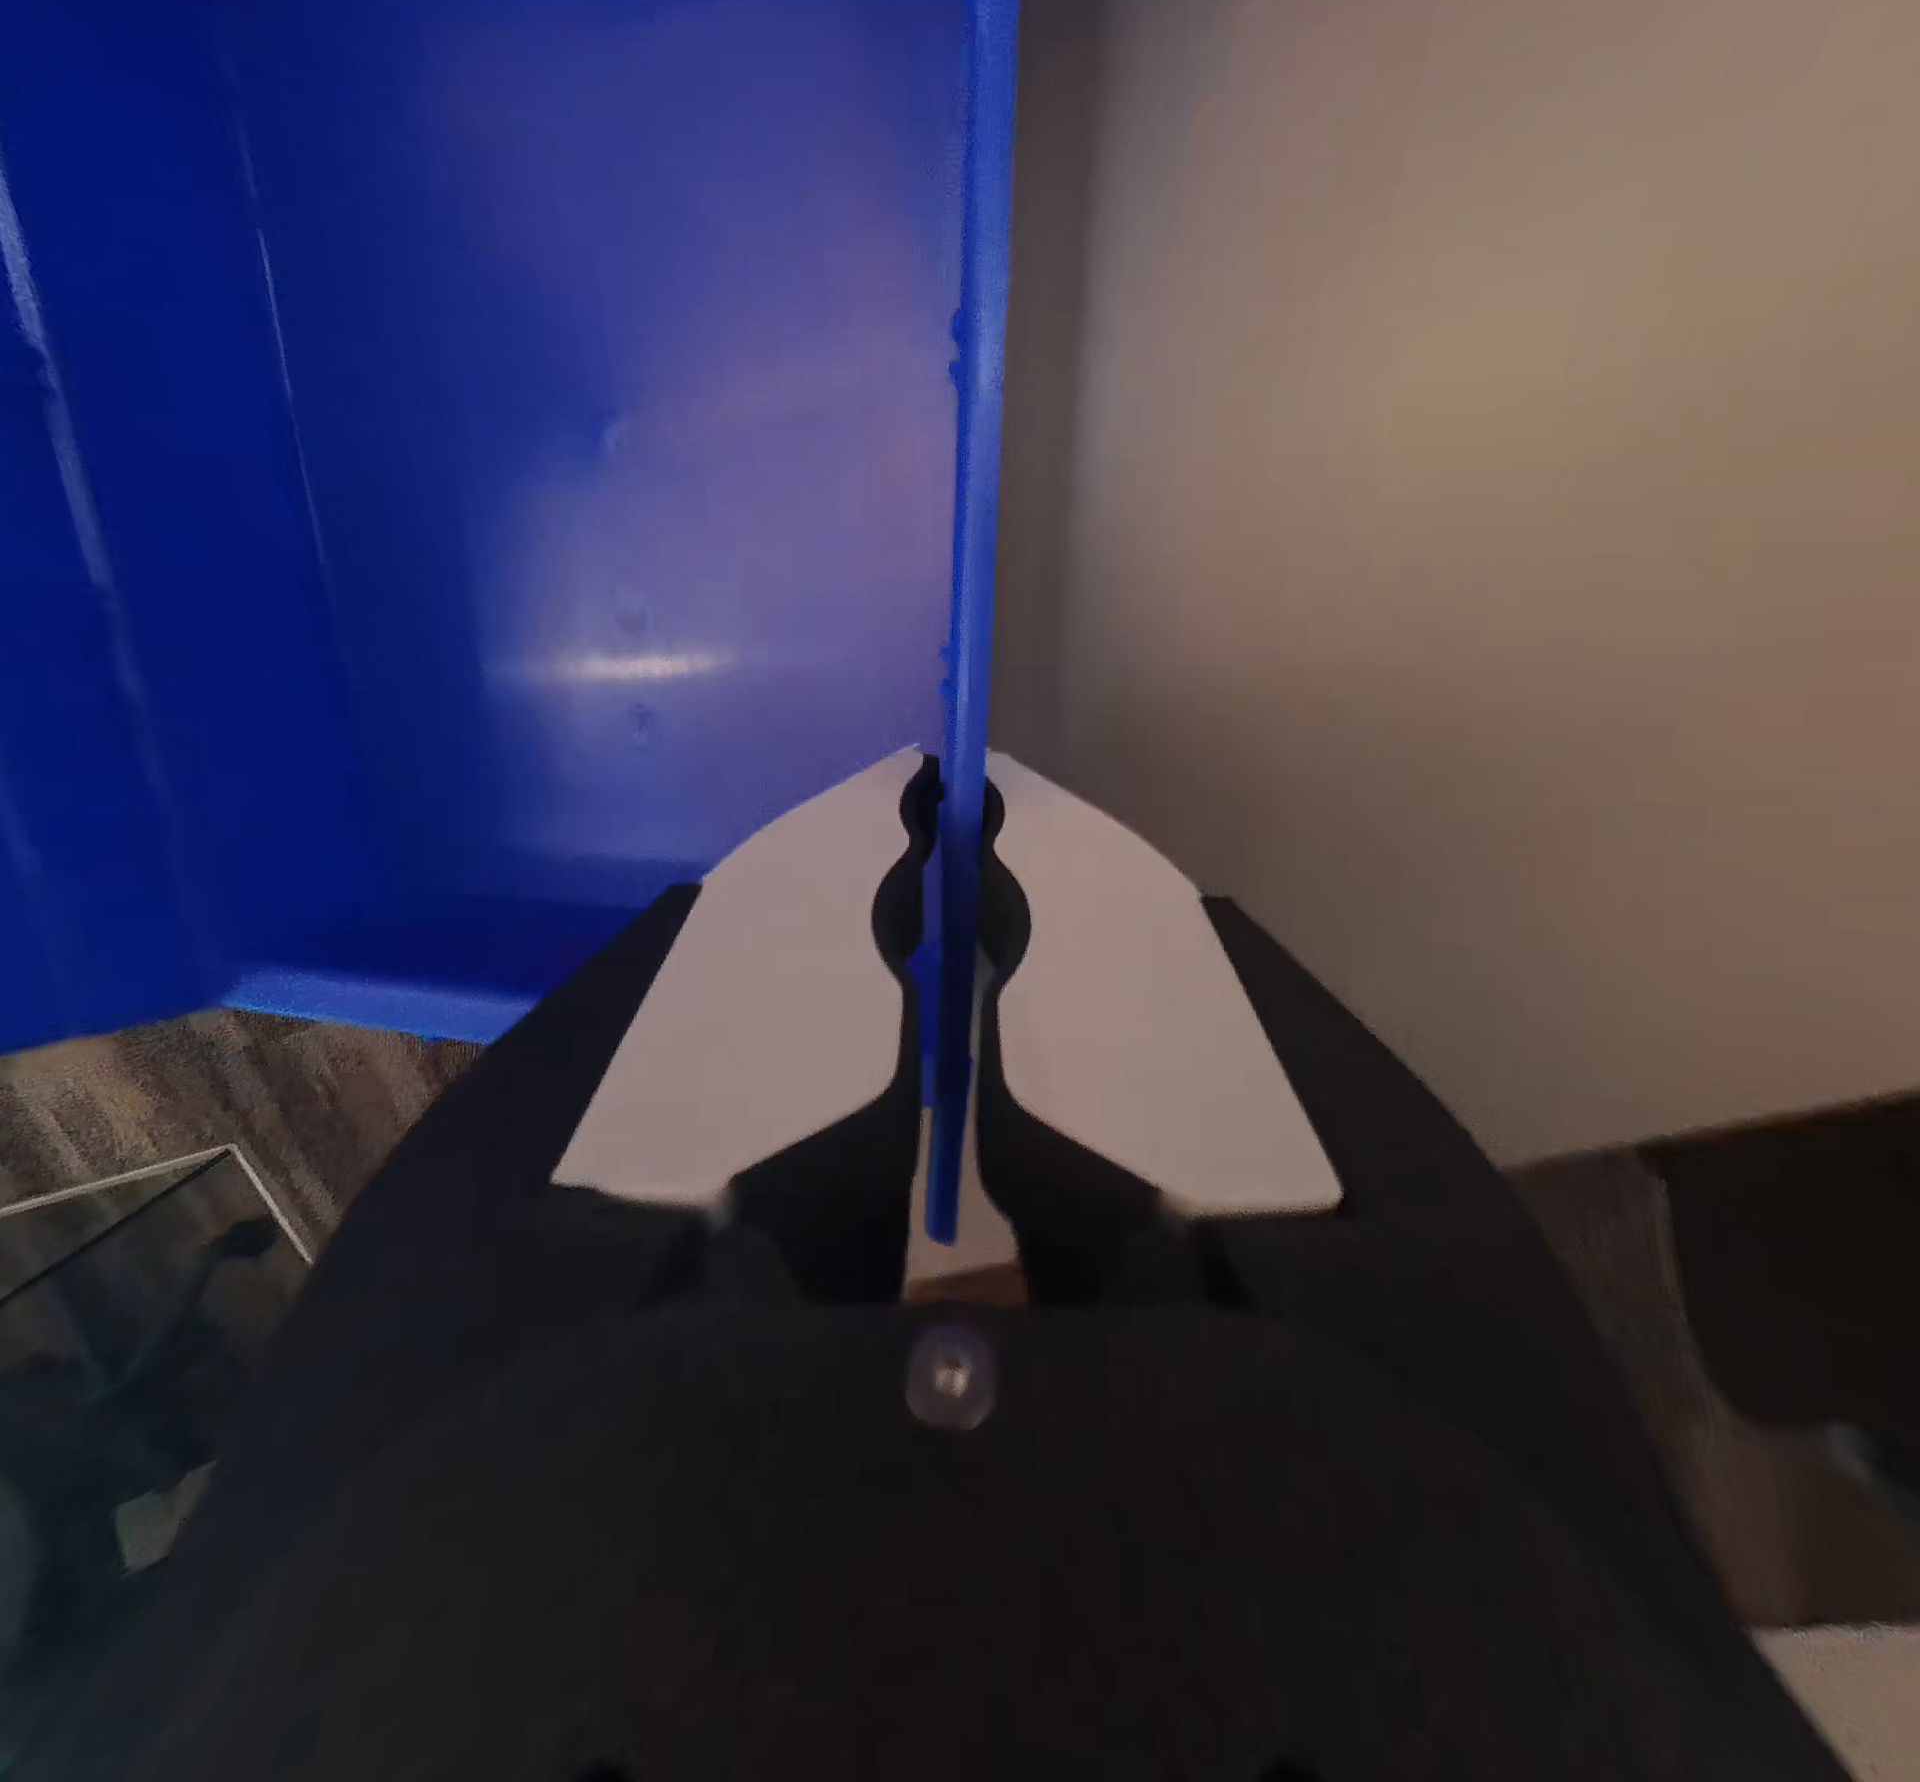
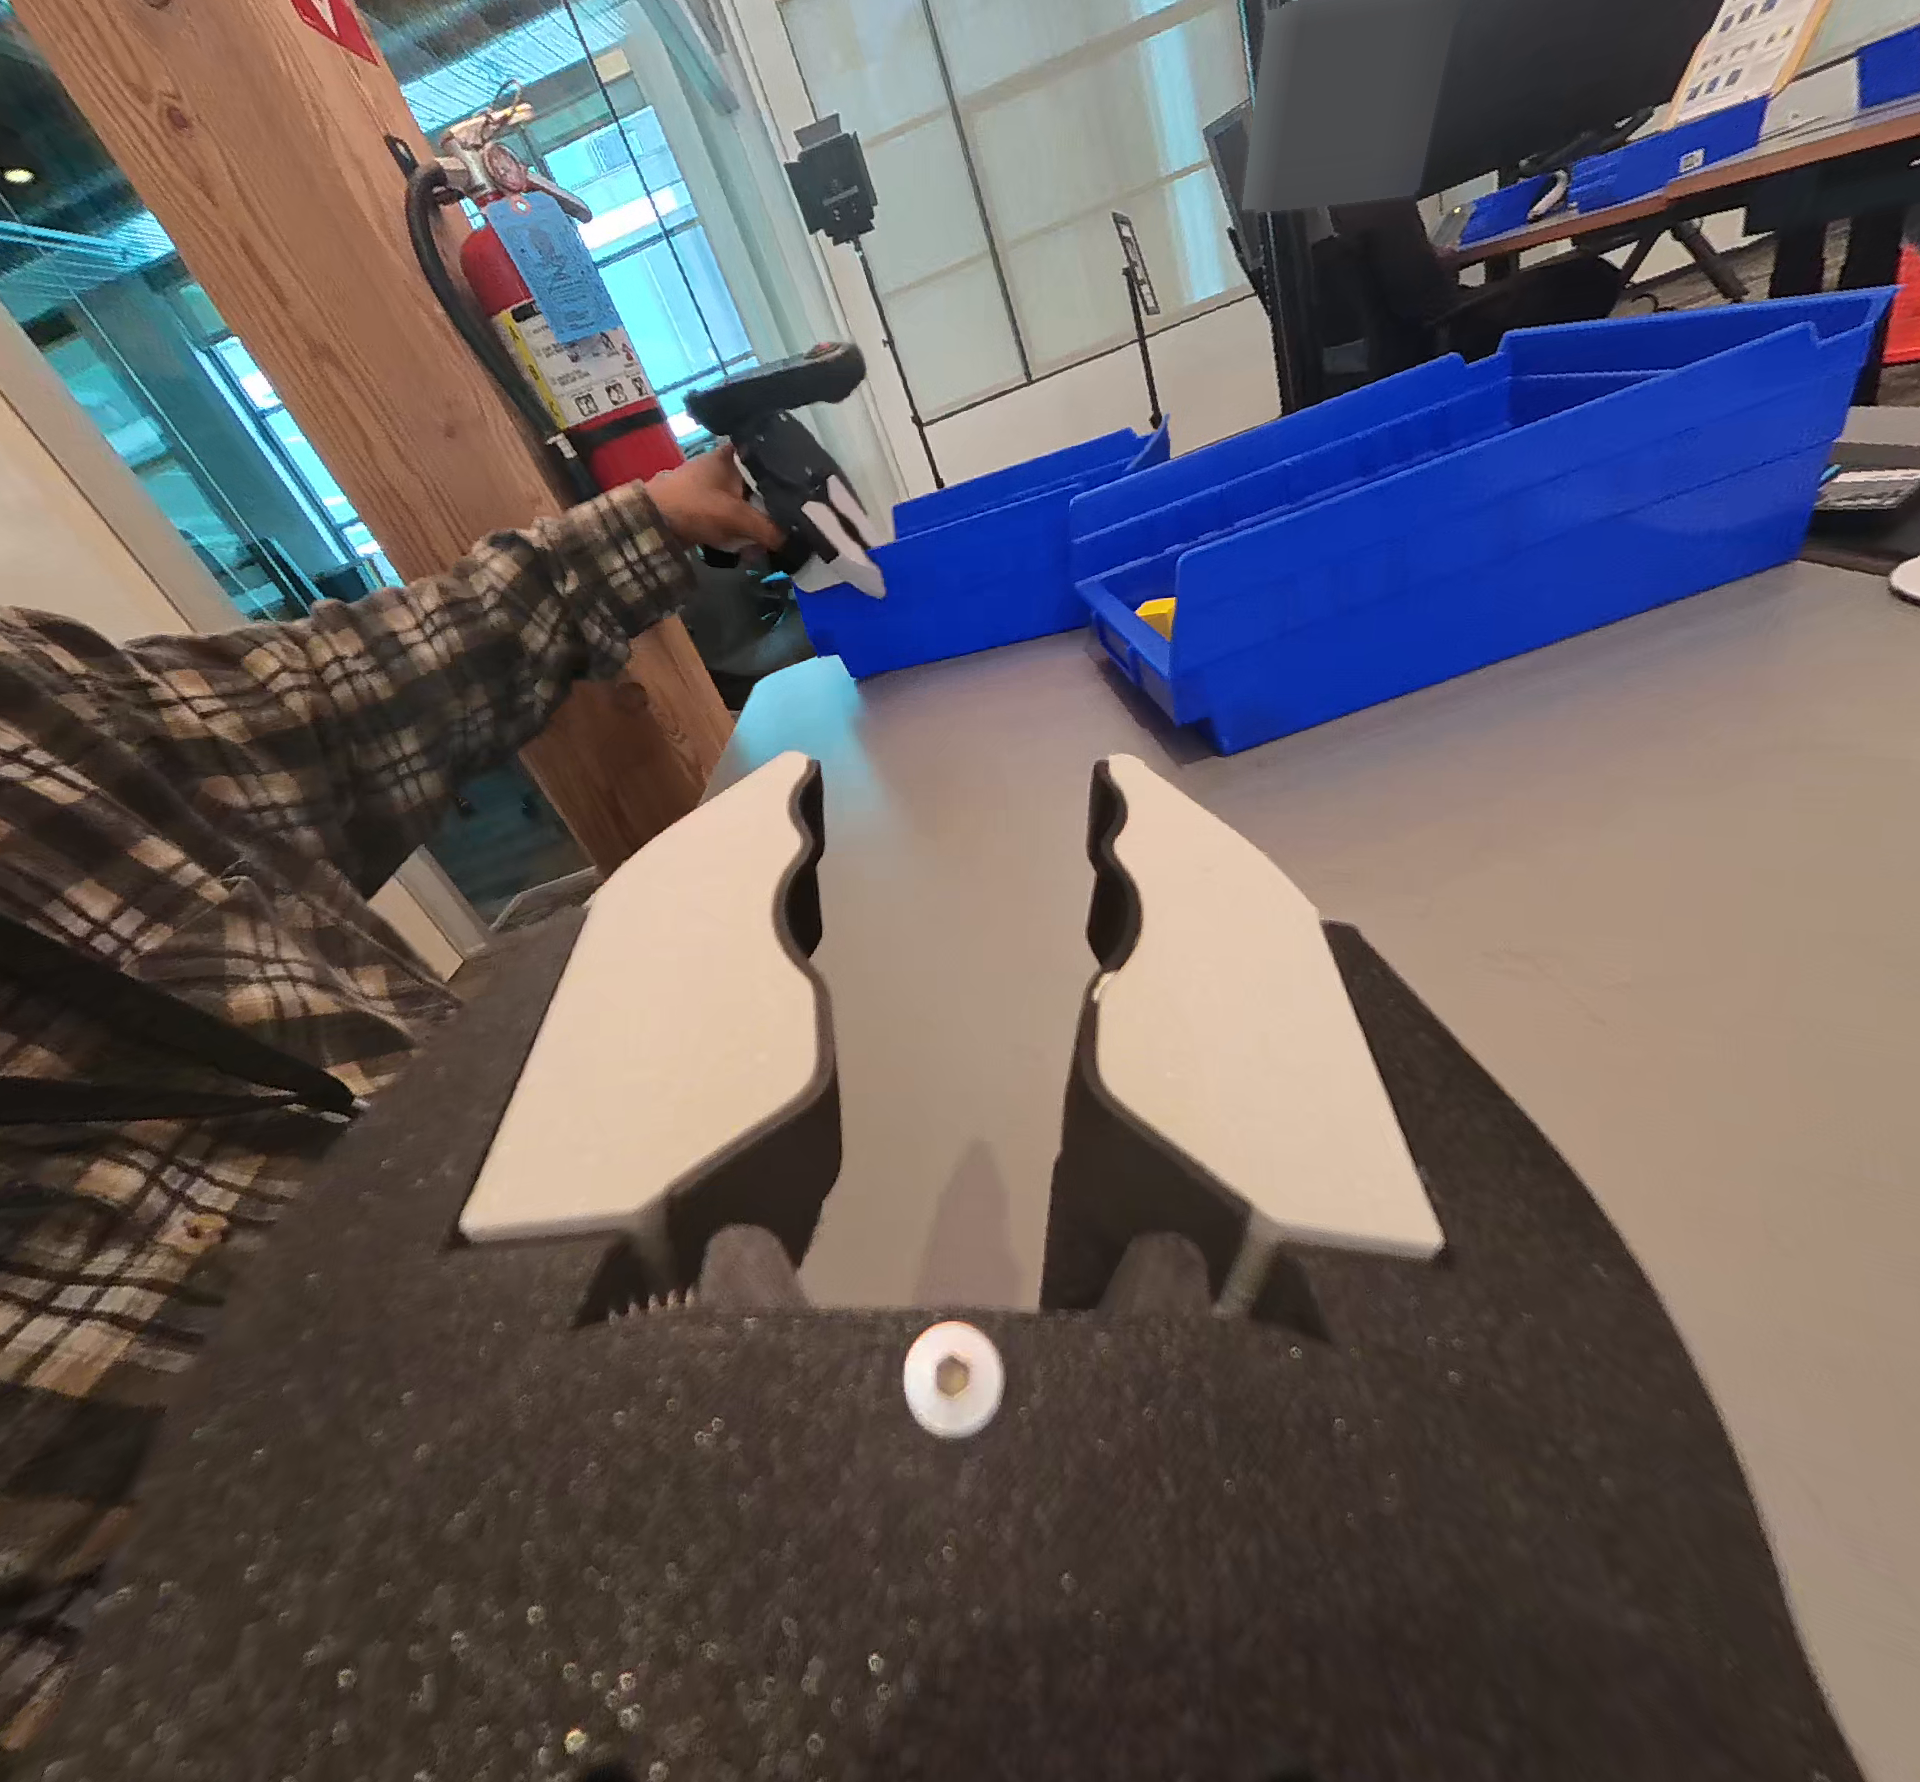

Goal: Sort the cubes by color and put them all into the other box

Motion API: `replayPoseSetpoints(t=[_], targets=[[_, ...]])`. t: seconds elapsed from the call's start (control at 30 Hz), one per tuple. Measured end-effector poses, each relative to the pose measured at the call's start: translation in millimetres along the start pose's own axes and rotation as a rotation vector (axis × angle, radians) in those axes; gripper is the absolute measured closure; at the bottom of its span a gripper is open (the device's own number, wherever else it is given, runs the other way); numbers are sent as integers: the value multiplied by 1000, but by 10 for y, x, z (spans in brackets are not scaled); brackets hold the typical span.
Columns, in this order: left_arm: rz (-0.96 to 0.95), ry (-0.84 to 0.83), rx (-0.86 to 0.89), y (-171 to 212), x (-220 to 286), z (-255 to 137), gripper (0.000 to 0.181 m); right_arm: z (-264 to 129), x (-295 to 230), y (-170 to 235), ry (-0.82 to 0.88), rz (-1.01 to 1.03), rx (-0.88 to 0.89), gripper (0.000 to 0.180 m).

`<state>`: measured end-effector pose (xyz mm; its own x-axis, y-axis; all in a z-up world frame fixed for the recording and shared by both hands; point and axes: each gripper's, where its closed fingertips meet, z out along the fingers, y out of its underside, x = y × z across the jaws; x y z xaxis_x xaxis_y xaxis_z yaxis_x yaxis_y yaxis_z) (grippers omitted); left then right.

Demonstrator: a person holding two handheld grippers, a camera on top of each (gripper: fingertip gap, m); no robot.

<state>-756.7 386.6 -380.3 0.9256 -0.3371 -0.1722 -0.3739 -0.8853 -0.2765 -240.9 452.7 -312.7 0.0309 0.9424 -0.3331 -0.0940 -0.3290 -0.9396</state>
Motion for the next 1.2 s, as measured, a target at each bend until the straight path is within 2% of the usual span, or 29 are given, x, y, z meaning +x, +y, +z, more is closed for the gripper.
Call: replayPoseSetpoints(t=[0.13,0.2,0.37,0.43,0.5,0.57,0.6,0.67,0.83,1.03,1.2], targets=[[56,65,-86,452,-169,-115,175,27,-20,25,-9,0,-11,132],[51,68,-90,535,-259,-207,164,37,-22,32,-9,0,-13,131],[59,34,109,-35,-202,-488,130,38,-22,28,-10,-1,-10,131],[123,5,72,-215,-111,-385,120,40,-13,47,-8,4,-17,131],[167,2,-3,-325,-18,-187,118,40,-6,61,-5,5,-23,131],[195,2,-72,-379,27,10,125,33,-9,55,-3,0,-23,131],[205,1,-101,-377,29,94,135,25,-12,44,-1,-5,-20,131],[224,-5,-140,-323,27,200,172,6,-20,19,-1,-12,-13,132],[280,22,-114,-58,150,118,174,-27,-46,-59,-23,12,28,134],[618,131,-83,480,583,-117,175,-23,-74,-90,-21,8,39,134],[780,203,-133,736,1092,-283,176,-12,-40,-45,15,-10,12,134]])
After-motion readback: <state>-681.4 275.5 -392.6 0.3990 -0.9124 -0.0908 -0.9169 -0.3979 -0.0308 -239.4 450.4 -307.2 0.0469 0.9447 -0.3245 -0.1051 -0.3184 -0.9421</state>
